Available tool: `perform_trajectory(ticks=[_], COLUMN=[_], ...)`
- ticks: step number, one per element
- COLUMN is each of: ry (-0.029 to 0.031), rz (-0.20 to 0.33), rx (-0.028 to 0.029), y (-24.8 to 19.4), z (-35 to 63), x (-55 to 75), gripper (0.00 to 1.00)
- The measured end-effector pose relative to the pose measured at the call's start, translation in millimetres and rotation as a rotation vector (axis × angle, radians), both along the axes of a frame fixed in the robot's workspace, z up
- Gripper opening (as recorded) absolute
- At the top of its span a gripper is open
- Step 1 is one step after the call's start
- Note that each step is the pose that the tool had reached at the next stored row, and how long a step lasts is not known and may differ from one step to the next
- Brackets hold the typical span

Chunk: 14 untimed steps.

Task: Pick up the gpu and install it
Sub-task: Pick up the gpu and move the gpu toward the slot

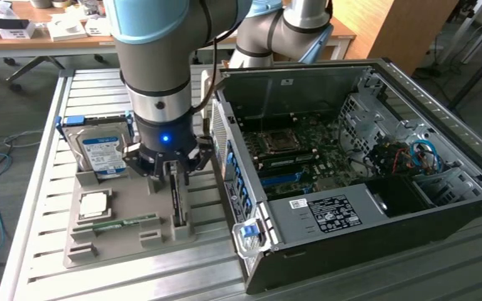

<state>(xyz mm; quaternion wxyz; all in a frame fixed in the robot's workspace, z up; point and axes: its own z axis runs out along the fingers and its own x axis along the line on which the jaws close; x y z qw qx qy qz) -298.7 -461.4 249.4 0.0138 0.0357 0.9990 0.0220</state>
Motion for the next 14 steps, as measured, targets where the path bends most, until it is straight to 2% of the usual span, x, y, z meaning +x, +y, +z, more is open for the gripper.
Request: perform_trajectory(ticks=[5,10,14], ry=[-0.0063,-0.0074,-0.0074], rz=[0.000,0.000,0.000], rx=[0.0000,-0.0003,-0.0029], y=[0.1,0.1,0.2], z=[-6.4,-11.7,-13.6], x=[-2.3,-2.6,-2.6], gripper=[0.47,0.47,0.47])
